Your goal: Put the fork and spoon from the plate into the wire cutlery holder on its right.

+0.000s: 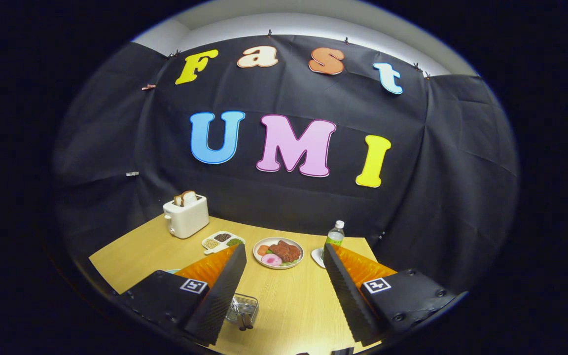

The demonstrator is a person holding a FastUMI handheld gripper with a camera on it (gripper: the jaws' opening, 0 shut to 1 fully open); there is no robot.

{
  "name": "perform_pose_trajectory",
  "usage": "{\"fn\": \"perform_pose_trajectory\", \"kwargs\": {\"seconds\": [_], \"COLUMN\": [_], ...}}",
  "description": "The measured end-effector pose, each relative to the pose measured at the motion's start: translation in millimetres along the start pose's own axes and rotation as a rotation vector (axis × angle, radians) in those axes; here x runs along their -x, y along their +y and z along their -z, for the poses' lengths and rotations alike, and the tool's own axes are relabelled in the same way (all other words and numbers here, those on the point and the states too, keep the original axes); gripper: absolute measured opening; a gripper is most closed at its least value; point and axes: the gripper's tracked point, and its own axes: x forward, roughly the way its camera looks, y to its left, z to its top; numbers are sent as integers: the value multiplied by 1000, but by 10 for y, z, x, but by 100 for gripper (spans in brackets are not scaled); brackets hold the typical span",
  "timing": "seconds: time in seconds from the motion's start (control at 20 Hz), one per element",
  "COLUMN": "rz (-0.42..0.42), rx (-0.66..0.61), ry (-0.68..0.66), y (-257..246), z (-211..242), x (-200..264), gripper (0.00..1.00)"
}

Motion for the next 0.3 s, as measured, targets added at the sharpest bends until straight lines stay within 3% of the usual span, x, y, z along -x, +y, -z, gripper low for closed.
{"fn": "perform_pose_trajectory", "kwargs": {"seconds": [0.3], "rz": [-27], "rx": [14], "ry": [-2], "y": [102], "z": [-10], "x": [19], "gripper": [98]}}
